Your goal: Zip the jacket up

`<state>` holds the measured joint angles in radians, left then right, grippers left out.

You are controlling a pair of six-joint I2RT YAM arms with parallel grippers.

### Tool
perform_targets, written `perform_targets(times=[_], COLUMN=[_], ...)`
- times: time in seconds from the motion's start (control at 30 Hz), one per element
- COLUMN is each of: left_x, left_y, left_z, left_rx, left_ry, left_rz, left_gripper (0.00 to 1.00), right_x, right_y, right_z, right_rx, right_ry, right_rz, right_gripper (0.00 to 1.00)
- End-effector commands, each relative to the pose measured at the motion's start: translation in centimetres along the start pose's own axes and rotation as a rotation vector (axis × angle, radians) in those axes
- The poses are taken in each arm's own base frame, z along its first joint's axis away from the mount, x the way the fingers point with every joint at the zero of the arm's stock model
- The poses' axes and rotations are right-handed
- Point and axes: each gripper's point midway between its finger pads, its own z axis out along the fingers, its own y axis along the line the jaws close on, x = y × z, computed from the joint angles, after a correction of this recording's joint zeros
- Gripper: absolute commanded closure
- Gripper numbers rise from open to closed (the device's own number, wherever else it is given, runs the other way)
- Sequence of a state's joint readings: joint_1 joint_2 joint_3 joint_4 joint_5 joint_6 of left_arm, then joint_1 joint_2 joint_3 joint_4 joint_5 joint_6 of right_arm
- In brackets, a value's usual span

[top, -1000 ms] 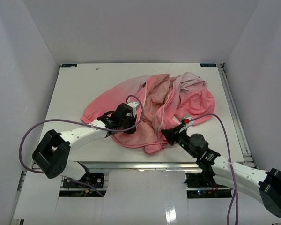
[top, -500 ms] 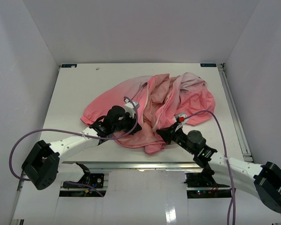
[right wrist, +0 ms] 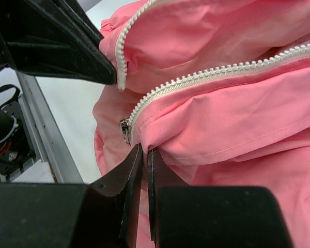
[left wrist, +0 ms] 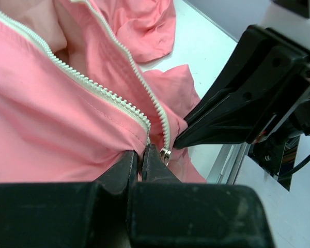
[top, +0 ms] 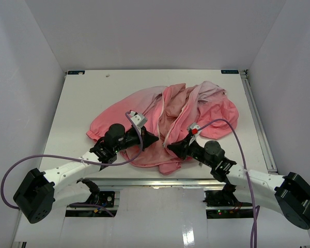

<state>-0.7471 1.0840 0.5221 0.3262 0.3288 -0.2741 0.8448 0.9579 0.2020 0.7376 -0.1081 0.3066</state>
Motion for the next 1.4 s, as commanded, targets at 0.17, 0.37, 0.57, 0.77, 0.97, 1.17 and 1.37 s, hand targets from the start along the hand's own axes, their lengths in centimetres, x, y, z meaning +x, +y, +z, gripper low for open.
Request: perform_targets(times=[0.17, 0.37, 0.57, 0.77, 0.97, 1.17, 1.37], left_x=[-1.6, -1.6, -1.0, -0.8, -0.6, -0.3, -0.2], left_y=[-1.9, -2.3, -2.8, -2.9, -3.4, -3.4, -3.5], left_z=[-0.4, -0.4, -0.4, -0.3, -0.3, -0.4, -0.4], left_rx=[0.109, 0.138, 0.178, 0.183, 0.216, 0.225, 0.231], left_ry=[-0.088, -0.092, -0.069, -0.058, -0.050, -0.040, -0.037], left_rz=[0.058, 0.076, 0.083, 0.093, 0.101, 0.108, 0.116], left_gripper=[1.00, 1.00, 1.00, 1.00, 1.00, 1.00, 1.00], right_x=[-3.5, -4.0, -4.1, -4.4, -4.5, -4.7, -4.7], right_y=[2.9, 3.0, 3.0, 2.7, 2.8, 2.5, 2.3], right_z=[0.9, 0.7, 0.7, 0.4, 0.3, -0.1, -0.3], right_rx=[-0.139, -0.138, -0.138, -0.118, -0.120, -0.111, -0.103], right_ry=[-0.096, -0.112, -0.117, -0.133, -0.139, -0.153, -0.157], right_rz=[-0.017, -0.014, -0.007, 0.000, 0.002, 0.009, 0.020], right_gripper=[0.92, 0.92, 0.92, 0.92, 0.92, 0.92, 0.92])
